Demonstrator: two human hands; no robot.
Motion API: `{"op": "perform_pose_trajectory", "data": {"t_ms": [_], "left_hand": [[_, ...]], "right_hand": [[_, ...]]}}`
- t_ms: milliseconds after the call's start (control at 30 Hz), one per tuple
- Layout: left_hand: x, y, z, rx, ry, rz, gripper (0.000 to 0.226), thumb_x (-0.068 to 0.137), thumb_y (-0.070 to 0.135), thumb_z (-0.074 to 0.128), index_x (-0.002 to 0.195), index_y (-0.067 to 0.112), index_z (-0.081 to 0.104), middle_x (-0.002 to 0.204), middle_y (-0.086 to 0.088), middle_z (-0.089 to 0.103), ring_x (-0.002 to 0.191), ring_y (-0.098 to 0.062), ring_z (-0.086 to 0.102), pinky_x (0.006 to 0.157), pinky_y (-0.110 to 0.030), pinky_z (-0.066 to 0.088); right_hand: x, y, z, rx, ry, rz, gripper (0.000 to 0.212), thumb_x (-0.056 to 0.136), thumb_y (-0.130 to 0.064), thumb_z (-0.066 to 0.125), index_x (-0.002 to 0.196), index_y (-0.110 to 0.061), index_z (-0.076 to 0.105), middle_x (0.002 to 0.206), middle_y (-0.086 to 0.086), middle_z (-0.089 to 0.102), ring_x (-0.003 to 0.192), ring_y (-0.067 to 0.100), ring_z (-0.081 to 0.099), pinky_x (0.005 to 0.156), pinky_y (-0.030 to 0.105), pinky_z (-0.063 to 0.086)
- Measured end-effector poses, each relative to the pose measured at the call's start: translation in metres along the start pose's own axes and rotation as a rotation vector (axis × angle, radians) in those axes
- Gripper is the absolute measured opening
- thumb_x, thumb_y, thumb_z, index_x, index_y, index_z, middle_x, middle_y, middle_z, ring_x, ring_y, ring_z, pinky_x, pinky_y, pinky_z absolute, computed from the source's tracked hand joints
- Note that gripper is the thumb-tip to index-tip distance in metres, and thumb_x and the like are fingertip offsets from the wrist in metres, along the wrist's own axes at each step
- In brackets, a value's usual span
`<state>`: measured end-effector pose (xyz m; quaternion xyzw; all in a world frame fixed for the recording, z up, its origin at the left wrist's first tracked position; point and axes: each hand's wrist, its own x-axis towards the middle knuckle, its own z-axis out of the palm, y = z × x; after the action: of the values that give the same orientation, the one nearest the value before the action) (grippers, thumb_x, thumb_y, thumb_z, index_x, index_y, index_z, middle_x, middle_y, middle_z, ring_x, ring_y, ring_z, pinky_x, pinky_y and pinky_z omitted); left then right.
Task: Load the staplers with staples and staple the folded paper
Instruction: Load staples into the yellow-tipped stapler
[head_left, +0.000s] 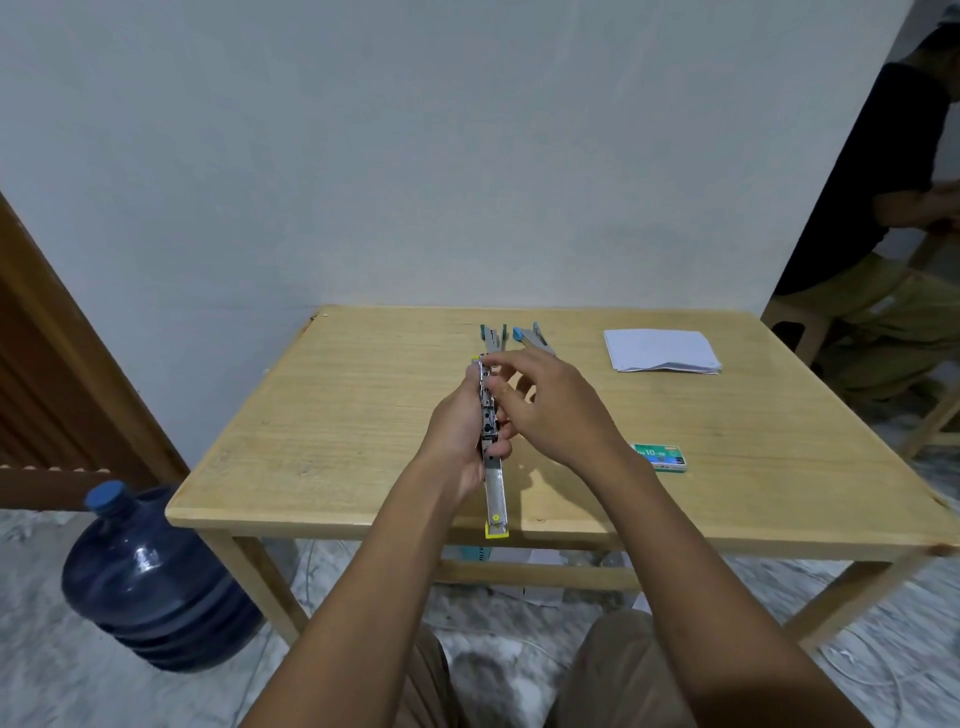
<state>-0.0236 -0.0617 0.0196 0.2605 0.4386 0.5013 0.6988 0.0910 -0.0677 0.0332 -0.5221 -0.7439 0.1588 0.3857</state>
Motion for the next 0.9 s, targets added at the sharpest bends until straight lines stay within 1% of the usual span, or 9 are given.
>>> {"op": "perform_pose_trajectory", "data": {"t_ms": [100,200,267,367,400,567,633,733,900], "left_hand": [[0.001,0.002,-0.002,0.023,-0.041,0.000,0.042,0.105,0.040,0.039,0.108,0.010,0.069,0.100,-0.015,0.055,0.037,-0.011,0.038,0.031,-0.018,0.024],[0.000,0.003,-0.004,0.052,-0.100,0.004,0.045,0.106,0.036,0.036,0.123,0.005,0.064,0.079,-0.011,0.049,0.038,-0.011,0.037,0.032,-0.019,0.024],[-0.001,0.003,-0.004,0.065,-0.141,0.011,0.044,0.106,0.035,0.034,0.112,0.004,0.065,0.064,-0.004,0.038,0.040,-0.011,0.037,0.032,-0.018,0.024],[-0.006,0.002,-0.003,0.072,-0.174,0.022,0.045,0.107,0.034,0.031,0.092,0.006,0.062,0.058,-0.002,0.034,0.039,-0.011,0.036,0.031,-0.018,0.023],[-0.006,0.001,-0.004,0.074,-0.169,0.025,0.045,0.107,0.034,0.030,0.089,0.006,0.060,0.058,-0.002,0.034,0.038,-0.011,0.036,0.031,-0.018,0.023],[-0.002,-0.006,-0.005,0.081,-0.118,0.045,0.043,0.107,0.035,0.032,0.098,0.002,0.057,0.054,-0.003,0.046,0.036,-0.010,0.037,0.031,-0.017,0.025],[-0.001,-0.008,-0.006,0.071,-0.099,0.050,0.042,0.107,0.035,0.032,0.102,0.001,0.055,0.049,-0.003,0.048,0.036,-0.011,0.037,0.031,-0.018,0.025],[0.000,-0.009,-0.008,0.053,-0.078,0.049,0.041,0.107,0.036,0.032,0.104,0.001,0.053,0.053,-0.004,0.041,0.036,-0.011,0.037,0.031,-0.018,0.025],[0.000,-0.009,-0.010,0.056,-0.075,0.040,0.046,0.107,0.037,0.033,0.121,-0.002,0.054,0.060,-0.007,0.041,0.038,-0.011,0.038,0.030,-0.019,0.027]], "right_hand": [[0.001,0.000,0.001,0.018,0.037,-0.003,0.022,0.092,-0.028,0.063,0.113,-0.031,0.069,0.090,-0.016,0.062,0.076,0.007,0.061,0.076,0.035,0.054],[0.002,0.000,0.000,0.078,0.059,0.019,0.018,0.090,-0.023,0.065,0.107,-0.025,0.070,0.084,-0.012,0.066,0.070,0.008,0.065,0.073,0.035,0.057],[0.002,0.001,0.000,0.107,0.065,0.033,0.015,0.090,-0.021,0.066,0.104,-0.022,0.071,0.082,-0.009,0.068,0.068,0.009,0.068,0.070,0.030,0.058],[-0.001,0.001,-0.001,0.135,0.058,0.051,0.012,0.090,-0.019,0.067,0.102,-0.020,0.070,0.075,-0.013,0.066,0.062,0.001,0.067,0.061,0.009,0.049],[-0.002,0.001,-0.001,0.139,0.057,0.057,0.011,0.090,-0.019,0.068,0.101,-0.021,0.070,0.074,-0.013,0.066,0.063,0.000,0.066,0.060,0.006,0.047],[-0.009,0.005,0.004,0.128,0.059,0.048,0.007,0.088,-0.017,0.067,0.093,-0.021,0.070,0.086,-0.009,0.067,0.075,0.005,0.068,0.074,0.017,0.055],[-0.012,0.004,0.005,0.163,0.054,0.047,0.007,0.089,-0.014,0.066,0.089,-0.020,0.068,0.086,-0.012,0.065,0.068,0.006,0.069,0.072,0.019,0.057],[-0.017,0.003,0.004,0.233,0.032,0.063,0.003,0.090,-0.011,0.065,0.091,-0.013,0.068,0.086,-0.003,0.068,0.056,0.009,0.071,0.068,0.030,0.061],[-0.019,0.004,0.007,0.229,0.074,0.029,0.001,0.089,-0.013,0.068,0.090,-0.012,0.069,0.086,-0.004,0.069,0.059,0.006,0.070,0.069,0.028,0.060]]}}
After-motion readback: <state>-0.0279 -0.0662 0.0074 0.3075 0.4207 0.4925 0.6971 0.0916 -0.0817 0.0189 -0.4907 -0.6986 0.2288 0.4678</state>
